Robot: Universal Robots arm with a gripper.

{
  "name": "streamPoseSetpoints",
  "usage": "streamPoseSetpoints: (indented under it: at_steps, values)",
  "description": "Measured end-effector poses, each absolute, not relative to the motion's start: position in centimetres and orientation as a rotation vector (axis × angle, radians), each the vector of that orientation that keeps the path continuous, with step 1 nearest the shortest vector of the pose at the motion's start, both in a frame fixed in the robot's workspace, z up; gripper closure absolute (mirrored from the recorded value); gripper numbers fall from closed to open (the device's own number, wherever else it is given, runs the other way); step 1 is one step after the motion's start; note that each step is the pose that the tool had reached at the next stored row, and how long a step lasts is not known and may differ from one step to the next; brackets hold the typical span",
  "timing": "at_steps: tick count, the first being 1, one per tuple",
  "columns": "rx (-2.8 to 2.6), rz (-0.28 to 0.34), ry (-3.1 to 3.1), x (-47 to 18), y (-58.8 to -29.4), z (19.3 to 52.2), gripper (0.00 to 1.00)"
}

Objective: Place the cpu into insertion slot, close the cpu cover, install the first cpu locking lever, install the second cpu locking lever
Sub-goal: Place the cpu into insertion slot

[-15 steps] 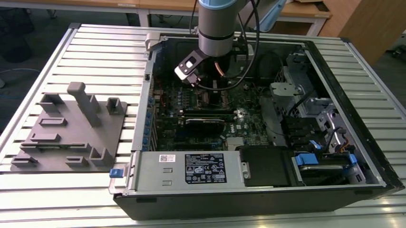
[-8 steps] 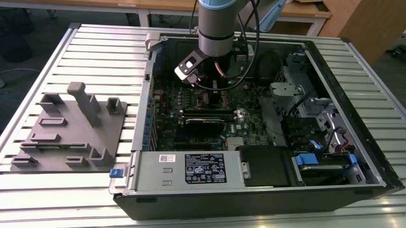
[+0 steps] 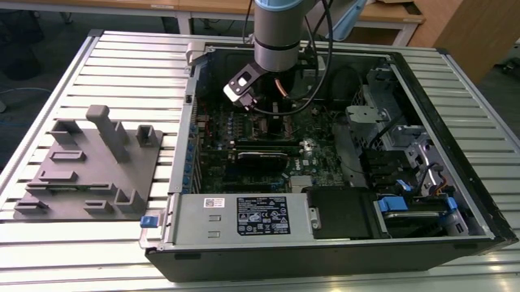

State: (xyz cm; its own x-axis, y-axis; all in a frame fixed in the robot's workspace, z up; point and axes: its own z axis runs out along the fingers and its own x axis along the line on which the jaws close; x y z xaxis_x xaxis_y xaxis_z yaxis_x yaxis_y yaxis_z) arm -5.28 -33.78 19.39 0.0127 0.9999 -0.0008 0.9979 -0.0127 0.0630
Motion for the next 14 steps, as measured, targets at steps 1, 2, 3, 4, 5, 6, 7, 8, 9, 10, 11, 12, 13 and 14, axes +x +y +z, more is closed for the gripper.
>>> streamPoseSetpoints:
  at_steps: [1, 2, 3, 4, 5, 6, 7, 8, 9, 10, 11, 12, 13, 14]
  values:
    - [2.203, 0.068, 2.175, -5.28, -33.78, 19.51, 0.38]
    - [2.203, 0.068, 2.175, -5.28, -33.78, 19.64, 0.38]
    - [2.203, 0.068, 2.175, -5.28, -33.78, 19.76, 0.38]
    - [2.203, 0.068, 2.175, -5.28, -33.77, 19.86, 0.38]
    - [2.203, 0.068, 2.175, -5.28, -33.77, 19.95, 0.38]
    - [2.203, 0.068, 2.175, -5.28, -33.77, 20.04, 0.38]
    - [2.203, 0.068, 2.175, -5.28, -33.77, 20.14, 0.38]
    - [2.203, 0.068, 2.175, -5.28, -33.78, 20.22, 0.38]
    - [2.203, 0.068, 2.175, -5.28, -33.77, 20.25, 0.38]
    - [2.203, 0.068, 2.175, -5.28, -33.77, 20.25, 0.38]
    - [2.203, 0.068, 2.175, -5.28, -33.77, 20.25, 0.38]
    - [2.203, 0.068, 2.175, -5.28, -33.77, 20.26, 0.38]
    - [2.203, 0.068, 2.175, -5.28, -33.77, 20.27, 0.38]
    - [2.203, 0.068, 2.175, -5.28, -33.77, 20.27, 0.38]
